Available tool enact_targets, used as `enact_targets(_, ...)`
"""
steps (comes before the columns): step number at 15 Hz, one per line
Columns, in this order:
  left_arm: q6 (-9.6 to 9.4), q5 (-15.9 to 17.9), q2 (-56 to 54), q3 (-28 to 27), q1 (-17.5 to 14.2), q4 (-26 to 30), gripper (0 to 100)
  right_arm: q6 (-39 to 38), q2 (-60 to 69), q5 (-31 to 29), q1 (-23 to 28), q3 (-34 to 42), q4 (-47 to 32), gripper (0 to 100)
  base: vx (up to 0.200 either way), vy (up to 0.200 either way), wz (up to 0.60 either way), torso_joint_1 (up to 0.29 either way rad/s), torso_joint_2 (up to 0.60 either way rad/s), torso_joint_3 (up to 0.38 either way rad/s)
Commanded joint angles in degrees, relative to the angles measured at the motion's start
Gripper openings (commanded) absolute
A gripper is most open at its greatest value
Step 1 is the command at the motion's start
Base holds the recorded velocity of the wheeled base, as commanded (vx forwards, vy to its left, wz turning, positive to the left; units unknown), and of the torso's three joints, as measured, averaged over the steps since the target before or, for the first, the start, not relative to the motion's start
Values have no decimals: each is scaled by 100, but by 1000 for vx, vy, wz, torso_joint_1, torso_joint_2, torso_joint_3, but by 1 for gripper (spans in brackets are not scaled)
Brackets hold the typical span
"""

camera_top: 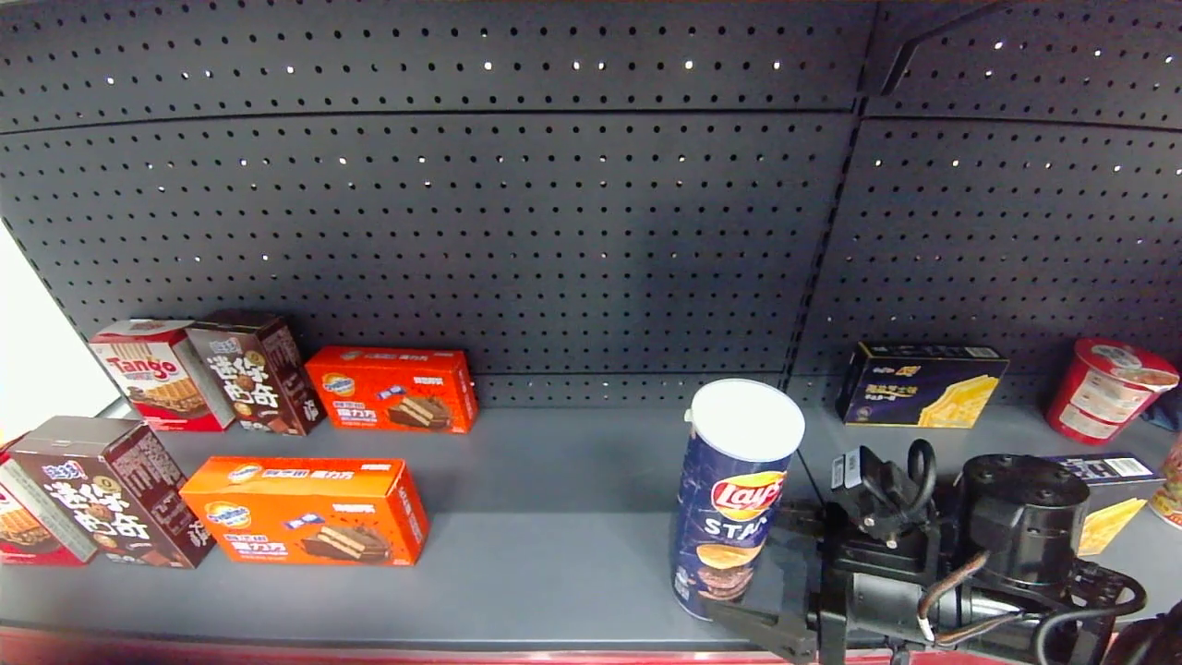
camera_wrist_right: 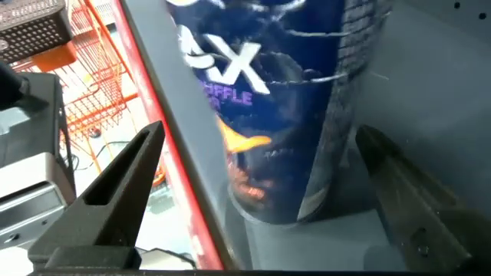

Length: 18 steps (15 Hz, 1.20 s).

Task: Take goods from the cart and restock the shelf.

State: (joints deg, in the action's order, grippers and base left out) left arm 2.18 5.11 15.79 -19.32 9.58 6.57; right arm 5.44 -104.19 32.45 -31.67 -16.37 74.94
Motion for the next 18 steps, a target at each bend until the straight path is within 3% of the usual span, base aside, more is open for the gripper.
enact_targets(1, 2, -1, -5, 7, 0, 2, 0, 1, 312, -2, 21, 196, -5, 100, 0, 0, 0, 0, 0, 0)
enact_targets(10, 2, 17, -181, 34, 9, 11, 0, 1, 1437, -11, 302, 1048, -49, 100, 0, 0, 0, 0, 0, 0)
enact_targets(13, 2, 8, -225, -10, -9, 11, 0, -8, 2026, -292, 434, 1127, -181, 100, 0, 0, 0, 0, 0, 0)
enact_targets(15, 2, -1, -216, -98, -9, 11, 0, -8, 2518, -485, 425, 855, -682, 100, 0, 0, 0, 0, 0, 0)
enact_targets(18, 2, 17, -172, -221, 0, 2, 0, -8, 3757, -494, 416, -156, -2871, 100, 0, 0, 0, 0, 0, 0)
